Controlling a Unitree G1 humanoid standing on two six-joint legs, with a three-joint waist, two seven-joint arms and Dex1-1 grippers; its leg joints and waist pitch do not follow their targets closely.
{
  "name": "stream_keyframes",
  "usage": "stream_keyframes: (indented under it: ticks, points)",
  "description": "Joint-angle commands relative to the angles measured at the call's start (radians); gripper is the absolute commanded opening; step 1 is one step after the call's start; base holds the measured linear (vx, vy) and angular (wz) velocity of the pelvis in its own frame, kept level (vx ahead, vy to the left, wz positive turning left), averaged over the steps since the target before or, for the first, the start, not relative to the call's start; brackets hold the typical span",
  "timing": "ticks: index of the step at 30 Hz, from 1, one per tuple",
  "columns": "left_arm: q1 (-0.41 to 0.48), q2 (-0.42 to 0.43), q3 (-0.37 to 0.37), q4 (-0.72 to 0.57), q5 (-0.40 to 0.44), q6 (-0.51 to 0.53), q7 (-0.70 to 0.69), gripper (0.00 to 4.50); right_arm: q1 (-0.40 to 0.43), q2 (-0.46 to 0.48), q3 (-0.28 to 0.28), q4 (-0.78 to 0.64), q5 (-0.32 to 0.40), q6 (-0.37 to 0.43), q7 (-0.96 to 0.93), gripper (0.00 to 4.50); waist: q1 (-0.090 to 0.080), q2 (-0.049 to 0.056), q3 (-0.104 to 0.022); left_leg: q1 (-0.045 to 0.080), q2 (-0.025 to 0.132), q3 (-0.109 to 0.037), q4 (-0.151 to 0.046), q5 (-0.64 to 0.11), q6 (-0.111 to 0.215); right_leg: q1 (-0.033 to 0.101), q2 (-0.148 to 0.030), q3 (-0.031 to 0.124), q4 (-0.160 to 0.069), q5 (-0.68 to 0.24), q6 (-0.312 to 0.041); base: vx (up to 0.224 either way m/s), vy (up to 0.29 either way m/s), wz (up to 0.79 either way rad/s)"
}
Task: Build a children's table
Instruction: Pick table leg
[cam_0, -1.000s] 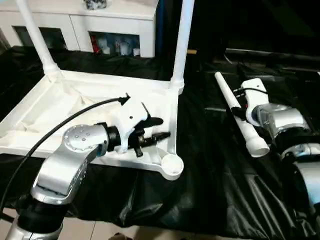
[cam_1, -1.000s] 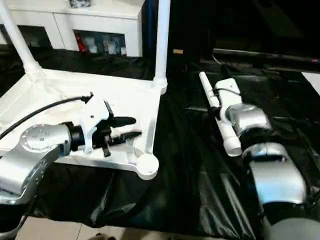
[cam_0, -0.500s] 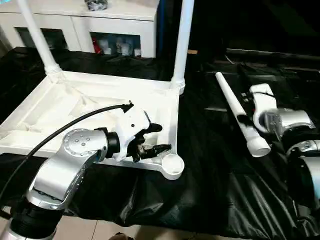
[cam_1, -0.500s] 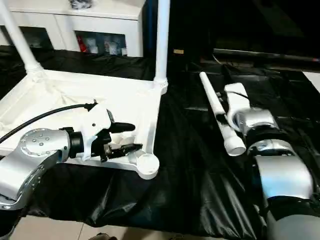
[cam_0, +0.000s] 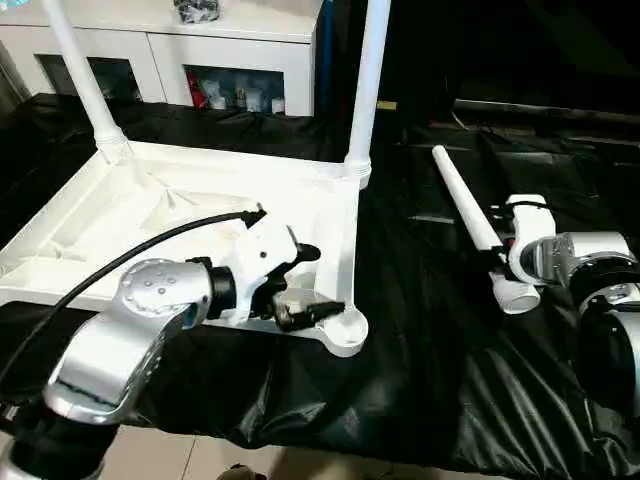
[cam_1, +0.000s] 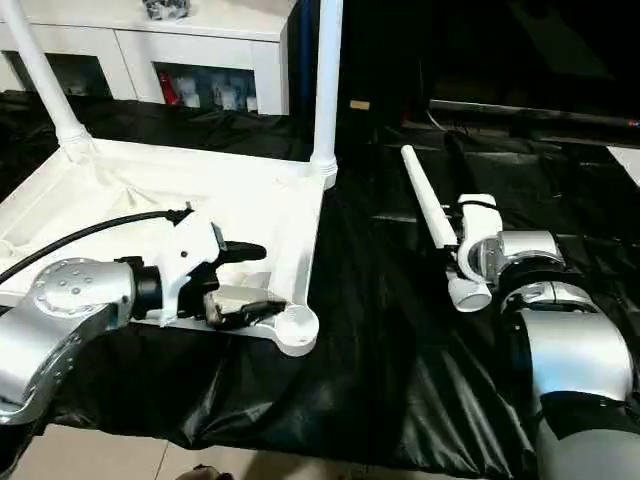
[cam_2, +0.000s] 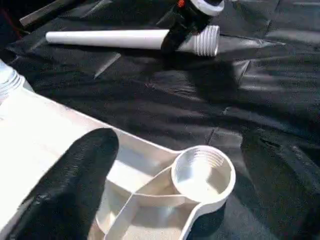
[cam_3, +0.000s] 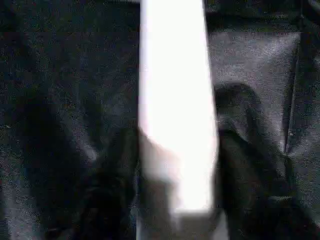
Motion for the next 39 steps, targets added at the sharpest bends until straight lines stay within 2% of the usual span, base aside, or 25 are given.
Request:
stream_keyframes:
  ticks: [1, 4, 8, 15, 16, 17, 18, 20, 23, 25, 26, 27, 28, 29, 30, 31, 32, 33, 34, 35, 36, 38, 39]
  points:
    - [0.006, 0.010, -0.006, -0.025, -0.005, 0.006, 0.002, 4.50, 0.003, -0.008, -0.004, 0.012, -0.011, 0.015, -0.004, 2.11, 0.002, -0.016, -0.069, 0.013, 0.023, 0.000, -0.057, -0.236, -0.023, 0.040, -0.054, 0.021, -0.077, -0.305, -0.191, 0.000, 0.000, 0.00]
    - [0.006, 0.014, -0.007, -0.026, -0.009, 0.006, 0.004, 4.50, 0.002, -0.010, -0.007, 0.014, -0.013, 0.014, -0.008, 1.92, 0.001, -0.016, -0.071, 0.013, 0.024, 0.000, -0.057, -0.232, -0.026, 0.041, -0.053, 0.022, -0.075, -0.279, -0.195, 0.000, 0.000, 0.00]
    - [0.001, 0.007, -0.005, -0.015, -0.016, -0.004, 0.010, 4.50, -0.002, -0.015, -0.026, 0.012, 0.000, 0.007, -0.020, 1.88, 0.001, -0.015, -0.071, 0.012, 0.023, 0.001, -0.056, -0.225, -0.026, 0.042, -0.052, 0.022, -0.072, -0.248, -0.205, 0.000, 0.000, 0.00]
    - [-0.033, -0.087, 0.039, 0.071, -0.003, -0.067, 0.108, 4.50, -0.017, -0.026, -0.093, -0.011, 0.068, -0.073, 0.026, 1.87, 0.000, -0.012, -0.072, 0.011, 0.022, 0.002, -0.054, -0.235, -0.018, 0.045, -0.051, 0.022, -0.075, -0.233, -0.211, 0.000, 0.000, 0.00]
    - [-0.038, -0.098, 0.044, 0.083, 0.002, -0.081, 0.123, 4.50, -0.017, -0.026, -0.104, -0.016, 0.080, -0.089, 0.036, 1.86, 0.002, -0.012, -0.073, 0.012, 0.022, 0.001, -0.052, -0.230, -0.015, 0.046, -0.051, 0.021, -0.074, -0.226, -0.214, 0.000, 0.000, 0.00]
    - [-0.046, -0.115, 0.054, 0.092, -0.010, -0.069, 0.134, 4.50, -0.018, -0.026, -0.120, -0.022, 0.098, -0.096, 0.050, 1.86, 0.001, -0.007, -0.074, 0.010, 0.022, 0.001, -0.052, -0.222, -0.012, 0.049, -0.052, 0.022, -0.072, -0.215, -0.216, 0.000, 0.000, 0.00]
    - [-0.050, -0.123, 0.058, 0.095, -0.015, -0.068, 0.140, 4.50, -0.017, -0.025, -0.130, -0.025, 0.108, -0.100, 0.055, 1.86, 0.000, -0.009, -0.074, 0.009, 0.022, 0.001, -0.052, -0.218, -0.011, 0.049, -0.051, 0.021, -0.073, -0.207, -0.219, 0.000, 0.000, 0.00]
    - [-0.083, -0.190, 0.091, 0.128, -0.044, -0.068, 0.191, 4.50, -0.001, -0.021, -0.207, -0.061, 0.179, -0.155, 0.108, 1.86, 0.001, -0.006, -0.075, 0.012, 0.023, 0.002, -0.050, -0.223, -0.001, 0.049, -0.049, 0.021, -0.073, -0.182, -0.231, 0.000, 0.000, 0.00]
    - [-0.099, -0.226, 0.101, 0.156, -0.049, -0.084, 0.219, 4.50, 0.026, -0.009, -0.242, -0.109, 0.230, -0.206, 0.194, 1.86, 0.004, -0.007, -0.077, 0.009, 0.024, 0.001, -0.050, -0.210, 0.017, 0.053, -0.051, 0.019, -0.072, -0.155, -0.244, 0.000, 0.000, 0.00]
    - [-0.114, -0.249, 0.078, 0.196, -0.004, -0.147, 0.266, 4.50, 0.079, 0.016, -0.285, -0.200, 0.306, -0.251, 0.319, 1.86, 0.008, -0.003, -0.078, 0.008, 0.025, 0.002, -0.048, -0.191, 0.044, 0.056, -0.051, 0.020, -0.071, -0.121, -0.249, 0.000, 0.000, 0.00]
    - [-0.123, -0.258, 0.058, 0.214, -0.002, -0.133, 0.263, 4.50, 0.136, 0.042, -0.304, -0.302, 0.361, -0.240, 0.385, 1.86, 0.008, -0.005, -0.078, 0.007, 0.026, 0.002, -0.048, -0.188, 0.052, 0.057, -0.051, 0.020, -0.073, -0.118, -0.247, 0.000, 0.000, 0.00]
    - [-0.123, -0.258, 0.058, 0.214, -0.002, -0.133, 0.263, 4.50, 0.136, 0.042, -0.304, -0.302, 0.361, -0.240, 0.385, 1.86, 0.013, -0.003, -0.082, 0.010, 0.029, 0.000, -0.048, -0.152, 0.067, 0.059, -0.052, 0.017, -0.066, -0.081, -0.251, 0.000, 0.000, 0.00]
    - [-0.134, -0.281, 0.051, 0.235, -0.015, -0.117, 0.256, 4.50, 0.206, 0.075, -0.319, -0.425, 0.421, -0.215, 0.453, 1.86, 0.012, -0.005, -0.082, 0.007, 0.027, 0.001, -0.050, -0.140, 0.072, 0.062, -0.050, 0.016, -0.067, -0.071, -0.253, 0.000, 0.000, 0.00]
    - [-0.154, -0.329, 0.064, 0.264, -0.047, -0.102, 0.257, 4.50, 0.307, 0.116, -0.314, -0.596, 0.496, -0.163, 0.530, 1.86, 0.020, -0.004, -0.080, 0.011, 0.030, 0.004, -0.050, -0.141, 0.082, 0.061, -0.050, 0.018, -0.070, -0.063, -0.256, 0.000, 0.000, 0.00]
    - [-0.159, -0.340, 0.069, 0.269, -0.057, -0.094, 0.259, 4.50, 0.330, 0.123, -0.307, -0.634, 0.509, -0.151, 0.544, 1.86, 0.023, -0.004, -0.080, 0.012, 0.031, 0.003, -0.050, -0.133, 0.085, 0.062, -0.048, 0.018, -0.069, -0.054, -0.252, 0.000, 0.000, 0.00]
    - [-0.166, -0.355, 0.075, 0.276, -0.072, -0.081, 0.261, 4.50, 0.361, 0.133, -0.296, -0.687, 0.527, -0.135, 0.563, 1.86, 0.029, -0.003, -0.085, 0.014, 0.036, 0.000, -0.051, -0.125, 0.084, 0.061, -0.052, 0.015, -0.064, -0.052, -0.266, 0.000, 0.000, 0.00]
    - [-0.181, -0.384, 0.091, 0.289, -0.100, -0.064, 0.271, 4.50, 0.413, 0.147, -0.275, -0.771, 0.560, -0.104, 0.593, 1.86, 0.036, -0.007, -0.082, 0.014, 0.033, 0.003, -0.051, -0.128, 0.078, 0.059, -0.051, 0.016, -0.070, -0.072, -0.268, 0.000, 0.000, 0.00]
    - [-0.192, -0.406, 0.106, 0.301, -0.122, -0.052, 0.280, 4.50, 0.445, 0.154, -0.261, -0.823, 0.581, -0.081, 0.611, 1.86, 0.040, -0.006, -0.081, 0.016, 0.034, 0.003, -0.051, -0.141, 0.075, 0.058, -0.054, 0.017, -0.073, -0.091, -0.267, 0.000, 0.000, 0.00]
    - [-0.220, -0.465, 0.160, 0.328, -0.183, -0.009, 0.324, 4.50, 0.493, 0.167, -0.253, -0.904, 0.630, -0.038, 0.630, 1.86, 0.041, -0.008, -0.081, 0.016, 0.034, 0.001, -0.054, -0.157, 0.065, 0.058, -0.056, 0.017, -0.075, -0.130, -0.262, 0.000, 0.000, 0.00]
    - [-0.231, -0.486, 0.179, 0.338, -0.205, 0.008, 0.339, 4.50, 0.510, 0.172, -0.251, -0.932, 0.647, -0.023, 0.637, 1.86, 0.041, -0.007, -0.077, 0.016, 0.031, 0.005, -0.054, -0.167, 0.060, 0.057, -0.054, 0.019, -0.080, -0.144, -0.255, 0.000, 0.000, 0.00]
    - [-0.246, -0.514, 0.207, 0.354, -0.238, 0.028, 0.359, 4.50, 0.532, 0.179, -0.246, -0.969, 0.668, -0.009, 0.648, 1.86, 0.043, -0.009, -0.076, 0.019, 0.031, 0.003, -0.054, -0.188, 0.055, 0.055, -0.056, 0.019, -0.084, -0.179, -0.251, 0.000, 0.000, 0.00]
    - [-0.267, -0.553, 0.246, 0.377, -0.294, 0.066, 0.380, 4.50, 0.566, 0.192, -0.241, -1.032, 0.704, 0.018, 0.661, 1.86, 0.043, -0.012, -0.073, 0.016, 0.028, -0.001, -0.057, -0.209, 0.045, 0.055, -0.060, 0.016, -0.093, -0.263, -0.223, 0.000, 0.000, 0.00]
    - [-0.274, -0.568, 0.261, 0.384, -0.320, 0.082, 0.383, 4.50, 0.577, 0.196, -0.234, -1.058, 0.717, 0.029, 0.666, 1.86, 0.040, -0.013, -0.068, 0.014, 0.027, -0.004, -0.061, -0.229, 0.036, 0.054, -0.061, 0.014, -0.100, -0.338, -0.196, 0.000, 0.000, 0.00]
